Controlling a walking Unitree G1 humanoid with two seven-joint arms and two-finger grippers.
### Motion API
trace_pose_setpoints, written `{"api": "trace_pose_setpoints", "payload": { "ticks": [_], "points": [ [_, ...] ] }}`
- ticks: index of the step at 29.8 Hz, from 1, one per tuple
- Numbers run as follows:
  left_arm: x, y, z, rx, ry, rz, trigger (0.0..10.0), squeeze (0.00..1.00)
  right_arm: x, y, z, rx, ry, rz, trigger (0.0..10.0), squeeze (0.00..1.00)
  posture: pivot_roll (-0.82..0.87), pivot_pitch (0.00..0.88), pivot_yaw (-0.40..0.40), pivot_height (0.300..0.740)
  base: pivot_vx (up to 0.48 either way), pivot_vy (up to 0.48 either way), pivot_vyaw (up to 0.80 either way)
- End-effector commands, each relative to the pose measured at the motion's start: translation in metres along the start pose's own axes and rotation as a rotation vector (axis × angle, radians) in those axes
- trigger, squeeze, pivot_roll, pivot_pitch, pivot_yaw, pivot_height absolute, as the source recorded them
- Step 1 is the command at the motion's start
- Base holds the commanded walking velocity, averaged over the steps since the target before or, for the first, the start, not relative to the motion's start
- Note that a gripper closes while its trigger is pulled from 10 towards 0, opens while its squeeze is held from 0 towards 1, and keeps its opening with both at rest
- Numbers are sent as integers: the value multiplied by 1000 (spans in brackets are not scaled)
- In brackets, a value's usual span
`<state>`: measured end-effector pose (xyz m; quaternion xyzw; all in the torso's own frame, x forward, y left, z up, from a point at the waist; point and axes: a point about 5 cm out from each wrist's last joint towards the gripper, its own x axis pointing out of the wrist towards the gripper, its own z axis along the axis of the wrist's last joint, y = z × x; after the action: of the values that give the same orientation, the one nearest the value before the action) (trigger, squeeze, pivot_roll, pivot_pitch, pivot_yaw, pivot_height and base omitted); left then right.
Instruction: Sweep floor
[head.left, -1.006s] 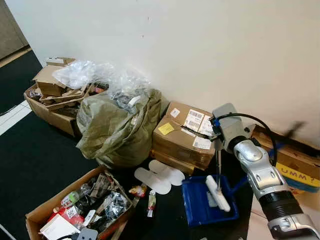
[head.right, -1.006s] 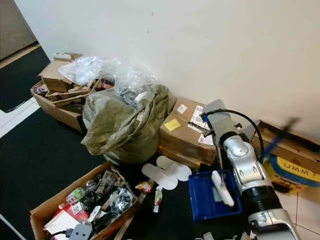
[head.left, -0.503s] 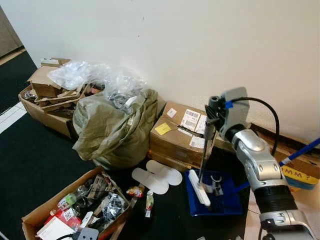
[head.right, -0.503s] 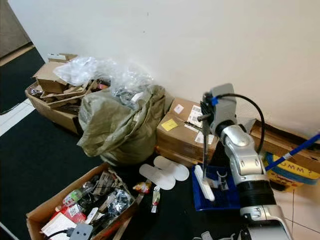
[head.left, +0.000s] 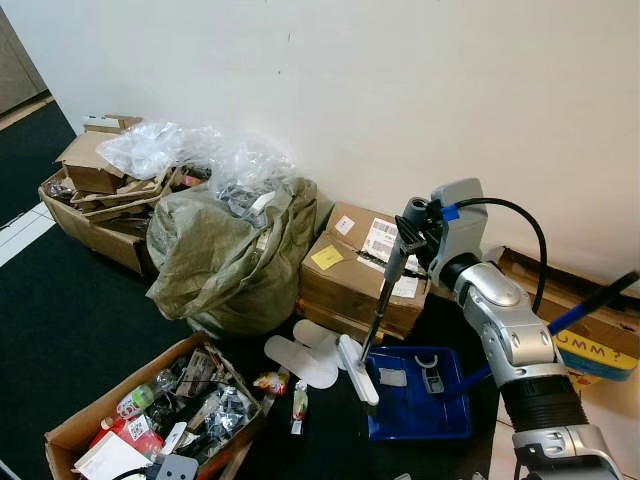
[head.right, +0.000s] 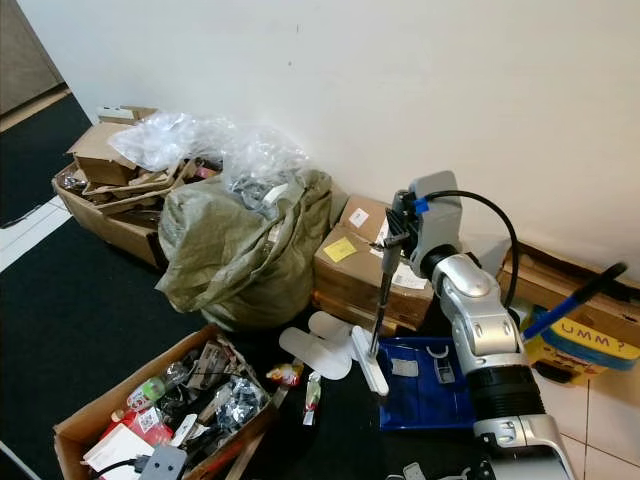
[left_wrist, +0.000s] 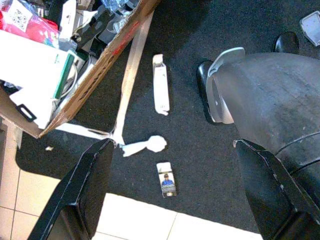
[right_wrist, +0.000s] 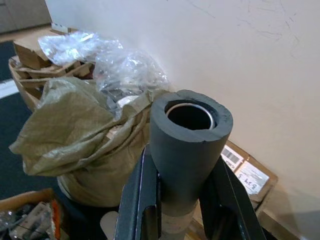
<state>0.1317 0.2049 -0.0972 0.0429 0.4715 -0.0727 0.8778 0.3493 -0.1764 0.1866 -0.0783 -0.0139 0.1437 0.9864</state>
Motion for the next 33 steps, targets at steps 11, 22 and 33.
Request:
{"api": "trace_pose_setpoints", "payload": {
  "ticks": [11,22,33],
  "points": [
    [-2,-3,-11,-3,46,-13,10000,0,1,5,9,-1,-11,34,10000,0,-61,129,47,740,0,0,0],
    [-2,-3,-11,-6,48,-15,10000,0,-12,4,-19,-7,209,106,10000,0,-63,133,50,740,0,0,0],
    [-2,-2,-10,-9,50,-14,10000,0,-17,6,-13,40,182,188,10000,0,-67,138,54,740,0,0,0]
  ]
}}
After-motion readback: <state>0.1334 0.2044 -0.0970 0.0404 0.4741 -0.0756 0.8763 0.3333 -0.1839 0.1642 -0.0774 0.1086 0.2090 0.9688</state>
